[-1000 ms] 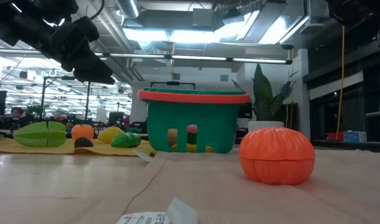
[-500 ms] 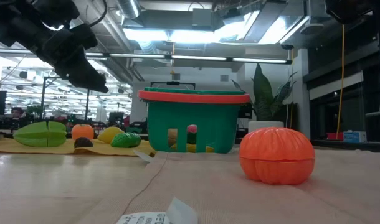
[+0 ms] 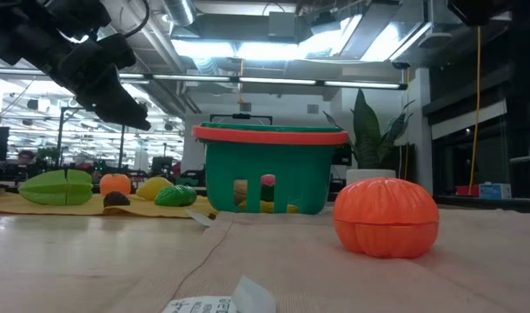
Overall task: Pick and placing Produce into tupperware
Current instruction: Put the cabbage into the basket
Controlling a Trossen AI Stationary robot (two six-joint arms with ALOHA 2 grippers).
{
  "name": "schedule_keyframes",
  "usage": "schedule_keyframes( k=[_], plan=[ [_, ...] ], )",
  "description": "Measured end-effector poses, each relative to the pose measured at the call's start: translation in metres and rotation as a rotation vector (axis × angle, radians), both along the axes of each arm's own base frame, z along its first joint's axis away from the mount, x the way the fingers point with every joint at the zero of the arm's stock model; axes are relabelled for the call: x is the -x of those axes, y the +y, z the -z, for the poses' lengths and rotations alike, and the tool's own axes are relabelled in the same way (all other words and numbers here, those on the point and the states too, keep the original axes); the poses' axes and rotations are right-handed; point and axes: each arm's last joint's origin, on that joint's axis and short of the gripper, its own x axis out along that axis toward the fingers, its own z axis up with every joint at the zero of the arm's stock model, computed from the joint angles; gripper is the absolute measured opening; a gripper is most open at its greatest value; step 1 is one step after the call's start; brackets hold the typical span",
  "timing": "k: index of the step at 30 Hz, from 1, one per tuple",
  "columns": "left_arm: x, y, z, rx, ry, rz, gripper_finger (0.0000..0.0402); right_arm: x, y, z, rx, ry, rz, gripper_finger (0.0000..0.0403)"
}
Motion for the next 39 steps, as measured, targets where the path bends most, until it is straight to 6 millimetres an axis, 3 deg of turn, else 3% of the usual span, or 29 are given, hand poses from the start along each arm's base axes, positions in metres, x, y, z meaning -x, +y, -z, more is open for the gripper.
schedule_keyframes(
  k=[4, 15, 21, 30, 39],
  plan=[
    [0.0, 0.0, 0.0, 0.0, 0.0, 0.0, 0.0261, -0.002, -0.004, 0.0, 0.066, -0.035, 0.0, 0.0366],
    [0.001, 0.0, 0.001, 0.002, 0.012, 0.001, 0.0261, -0.008, -0.014, 0.001, 0.045, -0.038, 0.149, 0.0366],
    [0.001, 0.0, 0.002, -0.013, 0.031, 0.013, 0.0261, -0.015, -0.013, 0.012, 0.068, 0.05, 0.192, 0.0366],
    [0.002, -0.001, 0.003, -0.027, 0.051, 0.025, 0.0261, -0.038, 0.011, -0.015, 0.13, 0.194, 0.258, 0.0366],
    [0.003, -0.001, 0.004, -0.037, 0.063, 0.033, 0.0261, -0.045, 0.038, 0.016, 0.152, 0.362, 0.428, 0.0366]
  ],
)
